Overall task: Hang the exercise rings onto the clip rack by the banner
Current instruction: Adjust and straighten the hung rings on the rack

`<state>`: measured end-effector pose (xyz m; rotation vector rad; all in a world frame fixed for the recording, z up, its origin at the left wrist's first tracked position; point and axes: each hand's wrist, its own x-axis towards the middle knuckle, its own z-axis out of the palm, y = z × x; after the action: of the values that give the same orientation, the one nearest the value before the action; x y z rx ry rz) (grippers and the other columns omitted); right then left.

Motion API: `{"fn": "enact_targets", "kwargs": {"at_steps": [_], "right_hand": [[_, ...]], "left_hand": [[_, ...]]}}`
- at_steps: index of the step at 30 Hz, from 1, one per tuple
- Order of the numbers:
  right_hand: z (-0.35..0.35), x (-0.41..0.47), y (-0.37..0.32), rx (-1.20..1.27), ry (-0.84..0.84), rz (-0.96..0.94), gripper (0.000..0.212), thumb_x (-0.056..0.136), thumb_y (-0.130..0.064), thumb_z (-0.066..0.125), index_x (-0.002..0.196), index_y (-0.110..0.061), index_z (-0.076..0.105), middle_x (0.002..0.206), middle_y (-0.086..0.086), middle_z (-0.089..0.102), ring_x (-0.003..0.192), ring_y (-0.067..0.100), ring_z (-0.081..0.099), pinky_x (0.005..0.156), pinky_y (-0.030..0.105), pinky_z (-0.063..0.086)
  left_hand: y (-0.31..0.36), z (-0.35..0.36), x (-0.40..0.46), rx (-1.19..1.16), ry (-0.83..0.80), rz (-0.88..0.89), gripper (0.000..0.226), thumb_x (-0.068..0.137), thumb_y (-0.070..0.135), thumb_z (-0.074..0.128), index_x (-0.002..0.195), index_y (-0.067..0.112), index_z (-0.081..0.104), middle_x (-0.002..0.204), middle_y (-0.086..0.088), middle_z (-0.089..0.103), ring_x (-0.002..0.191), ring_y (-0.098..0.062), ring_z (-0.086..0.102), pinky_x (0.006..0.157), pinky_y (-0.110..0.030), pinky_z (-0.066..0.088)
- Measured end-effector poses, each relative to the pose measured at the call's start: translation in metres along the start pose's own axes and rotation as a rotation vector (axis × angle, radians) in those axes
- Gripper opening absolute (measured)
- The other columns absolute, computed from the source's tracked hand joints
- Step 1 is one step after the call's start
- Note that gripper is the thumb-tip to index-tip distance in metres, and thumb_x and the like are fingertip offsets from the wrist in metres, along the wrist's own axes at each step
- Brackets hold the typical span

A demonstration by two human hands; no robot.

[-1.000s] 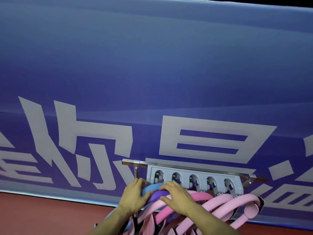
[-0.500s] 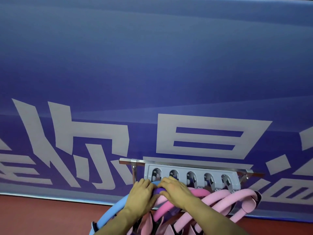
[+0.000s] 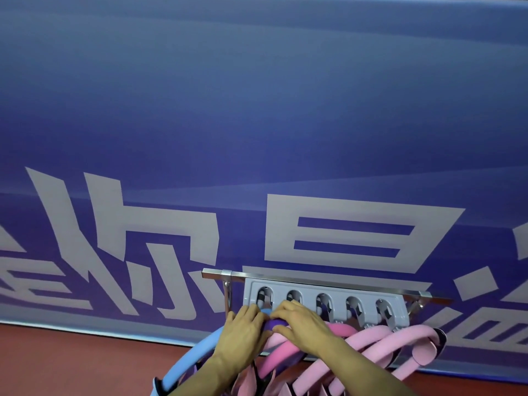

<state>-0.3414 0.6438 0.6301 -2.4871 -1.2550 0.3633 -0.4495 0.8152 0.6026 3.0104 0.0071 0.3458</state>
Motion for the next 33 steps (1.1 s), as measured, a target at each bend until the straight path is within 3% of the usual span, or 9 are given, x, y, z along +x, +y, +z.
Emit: {"fn": "enact_targets", "kwargs": {"at_steps": [3,6,9,12,15,19,26,33], "right_hand": [[-0.003,-0.004,0.005,0.061,0.0,0.036,0.031,0.096,-0.042,0.058,0.125,-0.032,0.063,0.123,-0.015,0.055,0.119,0.006,0.05,0.097,0.025,0.04],[-0.01,-0.014,0.022,0.084,-0.016,0.101,0.026,0.092,-0.047,0.062,0.113,-0.032,0.065,0.117,-0.015,0.058,0.113,0.008,0.056,0.095,0.029,0.045],[-0.02,-0.023,0.038,0.089,-0.069,0.125,0.026,0.092,-0.049,0.059,0.111,-0.032,0.066,0.116,-0.015,0.063,0.111,0.009,0.058,0.097,0.029,0.045],[-0.029,-0.024,0.041,0.053,-0.125,0.094,0.024,0.093,-0.043,0.058,0.113,-0.032,0.067,0.117,-0.015,0.064,0.112,0.01,0.057,0.097,0.03,0.045],[-0.035,-0.019,0.042,-0.003,-0.196,0.074,0.026,0.094,-0.036,0.059,0.118,-0.033,0.065,0.121,-0.011,0.063,0.116,0.013,0.053,0.1,0.033,0.043],[-0.043,-0.018,0.047,-0.027,-0.236,0.06,0.025,0.093,-0.029,0.06,0.117,-0.031,0.066,0.12,-0.008,0.062,0.116,0.015,0.05,0.101,0.035,0.042],[-0.054,-0.024,0.064,-0.007,-0.227,0.132,0.03,0.087,-0.024,0.067,0.116,-0.031,0.069,0.103,-0.016,0.056,0.104,0.011,0.06,0.084,0.019,0.041],[-0.05,-0.026,0.057,-0.125,-0.185,0.046,0.031,0.088,-0.028,0.063,0.119,-0.033,0.066,0.118,-0.007,0.06,0.116,0.016,0.052,0.091,0.033,0.044]], "left_hand": [[-0.001,0.001,-0.001,-0.039,-0.105,-0.043,0.029,0.08,0.054,0.047,0.098,0.035,0.061,0.089,0.012,0.055,0.08,-0.014,0.059,0.064,-0.032,0.049],[0.0,-0.002,0.001,-0.059,-0.134,-0.054,0.033,0.085,0.052,0.045,0.108,0.032,0.059,0.099,0.009,0.055,0.093,-0.019,0.057,0.078,-0.036,0.045],[0.004,-0.004,0.002,-0.111,-0.125,-0.053,0.03,0.08,0.048,0.054,0.106,0.034,0.057,0.095,0.01,0.055,0.086,-0.018,0.057,0.071,-0.034,0.046],[0.011,0.002,0.007,-0.207,-0.106,0.042,0.031,0.088,0.037,0.05,0.115,0.027,0.06,0.105,0.004,0.054,0.092,-0.021,0.052,0.079,-0.035,0.046],[0.024,0.007,0.014,-0.222,-0.116,0.121,0.027,0.091,0.032,0.047,0.111,0.025,0.065,0.102,0.002,0.052,0.088,-0.021,0.049,0.077,-0.032,0.041],[0.038,0.009,0.023,-0.203,-0.141,0.126,0.03,0.088,0.036,0.046,0.105,0.022,0.066,0.1,0.001,0.052,0.087,-0.023,0.048,0.079,-0.035,0.043],[0.043,-0.003,0.04,-0.164,-0.358,0.068,0.056,0.085,0.059,0.052,0.128,0.025,0.061,0.113,-0.001,0.053,0.107,-0.022,0.049,0.095,-0.036,0.042],[0.054,-0.005,0.046,-0.042,-0.365,0.051,0.044,0.092,0.052,0.051,0.118,0.018,0.063,0.116,-0.005,0.055,0.113,-0.025,0.05,0.092,-0.038,0.04]]}}
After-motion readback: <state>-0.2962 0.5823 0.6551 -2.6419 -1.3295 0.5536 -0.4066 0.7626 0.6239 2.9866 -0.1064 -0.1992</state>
